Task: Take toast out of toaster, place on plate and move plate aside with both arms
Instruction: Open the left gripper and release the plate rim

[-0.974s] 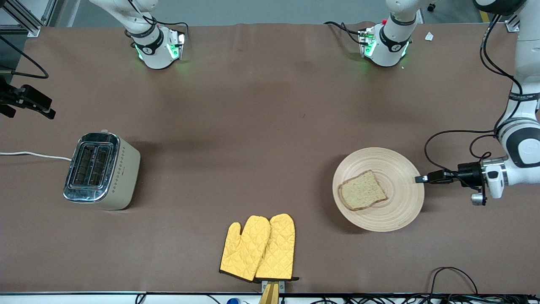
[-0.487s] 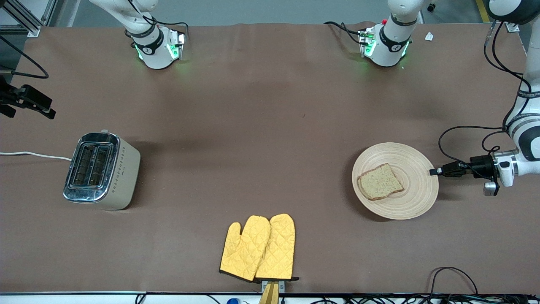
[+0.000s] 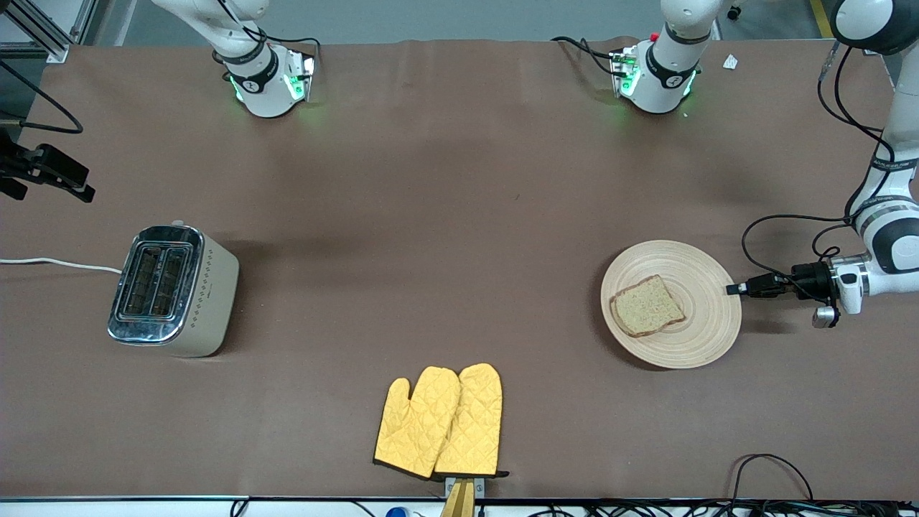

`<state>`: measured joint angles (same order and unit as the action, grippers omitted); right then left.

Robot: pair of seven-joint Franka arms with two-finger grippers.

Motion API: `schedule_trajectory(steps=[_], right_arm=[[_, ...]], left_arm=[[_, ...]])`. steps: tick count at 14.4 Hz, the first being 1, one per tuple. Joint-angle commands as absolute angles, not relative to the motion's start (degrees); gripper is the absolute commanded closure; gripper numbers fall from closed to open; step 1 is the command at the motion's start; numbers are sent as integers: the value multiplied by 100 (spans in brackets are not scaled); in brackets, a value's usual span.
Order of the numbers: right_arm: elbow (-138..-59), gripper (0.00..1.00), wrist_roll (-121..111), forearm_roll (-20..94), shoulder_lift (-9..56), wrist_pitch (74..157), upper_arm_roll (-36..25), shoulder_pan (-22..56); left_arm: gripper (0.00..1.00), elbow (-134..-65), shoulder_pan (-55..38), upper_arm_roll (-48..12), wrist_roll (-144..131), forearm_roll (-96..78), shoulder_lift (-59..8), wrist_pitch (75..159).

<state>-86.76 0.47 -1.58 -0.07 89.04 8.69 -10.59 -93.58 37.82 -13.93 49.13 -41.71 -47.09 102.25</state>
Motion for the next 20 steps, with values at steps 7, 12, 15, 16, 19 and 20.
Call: schedule_trajectory(steps=[7, 12, 15, 16, 19, 20], right_arm=[[-8736, 0, 70, -97, -53, 8886, 914, -1116], [-8736, 0, 62, -97, -53, 8886, 914, -1107], [-8736, 0, 62, -97, -44, 8894, 914, -1125], [-8736, 0, 62, -97, -53, 8886, 914, -1125], [-8736, 0, 70, -88, -44, 8895, 914, -1125], [-8736, 0, 70, -88, -44, 8895, 914, -1134]], left_arm=[[0, -8430, 3779, -1914, 3528, -3184, -4167, 10046], [0, -8174, 3771, -2740, 1682, -2252, -3412, 10046], [0, -8191, 3736, -3347, 610, -1523, -2920, 10037], [0, -8209, 3727, -3557, 128, -1347, -2779, 9985], [0, -8183, 3727, -4050, -947, -846, -2445, 9607], [0, -8200, 3727, -4252, -1071, -487, -2278, 9589]])
